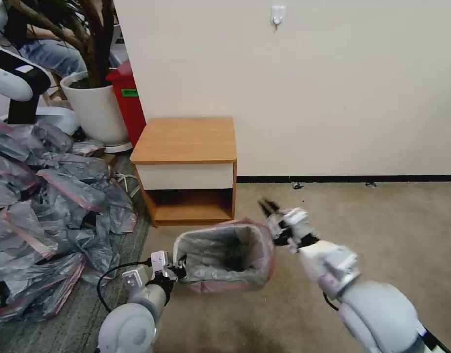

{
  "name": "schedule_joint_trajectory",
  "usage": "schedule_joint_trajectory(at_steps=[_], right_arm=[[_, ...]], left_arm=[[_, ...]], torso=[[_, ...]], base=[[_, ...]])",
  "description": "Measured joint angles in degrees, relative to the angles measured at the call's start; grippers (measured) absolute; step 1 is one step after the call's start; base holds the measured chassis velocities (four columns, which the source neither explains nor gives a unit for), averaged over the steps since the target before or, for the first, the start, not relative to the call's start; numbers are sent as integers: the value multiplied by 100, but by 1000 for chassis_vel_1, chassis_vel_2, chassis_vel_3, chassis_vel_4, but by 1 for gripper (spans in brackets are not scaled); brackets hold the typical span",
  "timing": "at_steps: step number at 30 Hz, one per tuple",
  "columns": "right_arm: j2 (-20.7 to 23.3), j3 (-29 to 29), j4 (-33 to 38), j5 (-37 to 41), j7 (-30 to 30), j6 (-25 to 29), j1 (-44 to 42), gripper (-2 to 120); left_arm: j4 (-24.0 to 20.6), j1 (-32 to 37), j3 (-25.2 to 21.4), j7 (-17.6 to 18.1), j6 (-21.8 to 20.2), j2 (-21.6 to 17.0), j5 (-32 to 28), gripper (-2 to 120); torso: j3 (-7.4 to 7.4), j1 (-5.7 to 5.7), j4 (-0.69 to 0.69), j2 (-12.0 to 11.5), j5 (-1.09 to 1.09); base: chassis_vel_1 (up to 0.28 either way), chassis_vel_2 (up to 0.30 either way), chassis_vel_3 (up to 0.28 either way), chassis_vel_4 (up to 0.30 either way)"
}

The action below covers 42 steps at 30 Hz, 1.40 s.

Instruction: Pick up the garbage bag from the table and place it over the trash can.

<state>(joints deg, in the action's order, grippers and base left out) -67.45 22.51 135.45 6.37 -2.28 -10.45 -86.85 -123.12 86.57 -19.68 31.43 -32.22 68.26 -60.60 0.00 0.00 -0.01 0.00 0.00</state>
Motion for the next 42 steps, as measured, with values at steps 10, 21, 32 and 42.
schedule_joint_trajectory(at_steps=[10, 21, 32, 42], right_arm=[[-523, -100, -300, -283, 781, 1041, -366, 65], [-814, -56, -391, -479, 867, 1282, -576, 103], [-857, -56, -428, -509, 864, 1324, -623, 114], [-867, 12, -435, -508, 863, 1339, -610, 106]], left_arm=[[396, -345, 301, 296, -96, -33, -115, 2], [721, -692, 511, 341, -103, -103, -131, 15], [655, -612, 468, 341, -119, -149, -175, 56], [439, -478, 302, -100, -67, -238, -202, 91]], torso=[[0, 0, 2, 0, -1], [0, 0, 1, 0, -1], [0, 0, 1, 0, -1], [0, 0, 1, 0, -1]], base=[[0, 0, 0, 0], [0, 0, 0, 0], [0, 0, 0, 0], [0, 0, 0, 0]])
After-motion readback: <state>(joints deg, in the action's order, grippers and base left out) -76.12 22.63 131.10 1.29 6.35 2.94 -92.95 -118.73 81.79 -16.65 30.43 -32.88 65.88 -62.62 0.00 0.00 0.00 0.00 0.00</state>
